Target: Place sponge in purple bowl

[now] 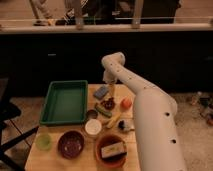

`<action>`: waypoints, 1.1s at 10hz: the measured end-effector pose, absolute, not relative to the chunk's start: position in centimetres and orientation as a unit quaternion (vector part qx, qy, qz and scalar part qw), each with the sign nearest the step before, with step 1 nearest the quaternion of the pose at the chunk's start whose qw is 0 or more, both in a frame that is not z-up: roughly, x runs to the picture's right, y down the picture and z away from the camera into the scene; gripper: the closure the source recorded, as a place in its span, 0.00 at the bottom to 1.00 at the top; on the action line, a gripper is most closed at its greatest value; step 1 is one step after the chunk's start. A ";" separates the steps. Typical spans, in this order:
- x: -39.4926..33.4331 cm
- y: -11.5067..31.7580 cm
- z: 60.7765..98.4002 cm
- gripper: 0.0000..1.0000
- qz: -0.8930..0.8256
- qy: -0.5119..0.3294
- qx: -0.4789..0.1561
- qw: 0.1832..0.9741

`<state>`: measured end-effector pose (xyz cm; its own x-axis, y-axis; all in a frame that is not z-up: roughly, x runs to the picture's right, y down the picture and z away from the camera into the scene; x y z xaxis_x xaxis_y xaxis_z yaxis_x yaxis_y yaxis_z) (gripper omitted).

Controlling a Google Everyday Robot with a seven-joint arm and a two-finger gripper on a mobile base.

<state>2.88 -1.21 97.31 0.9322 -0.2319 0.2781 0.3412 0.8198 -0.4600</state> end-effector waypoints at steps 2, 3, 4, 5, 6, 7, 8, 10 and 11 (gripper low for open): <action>3.2 -2.8 97.8 0.20 -0.161 -0.109 -0.248 0.949; 3.2 -3.1 97.9 0.20 -0.163 -0.111 -0.245 0.949; 3.4 -3.5 97.9 0.20 -0.166 -0.113 -0.241 0.950; 3.2 -3.7 97.9 0.20 -0.171 -0.116 -0.237 0.949; 3.0 -4.1 97.9 0.20 -0.174 -0.119 -0.234 0.949; 2.7 -4.3 98.0 0.20 -0.177 -0.121 -0.232 0.949; 2.6 -4.7 98.0 0.20 -0.179 -0.123 -0.230 0.949; 2.1 -5.1 98.2 0.20 -0.184 -0.127 -0.230 0.947; 2.0 -5.0 98.4 0.20 -0.185 -0.130 -0.232 0.946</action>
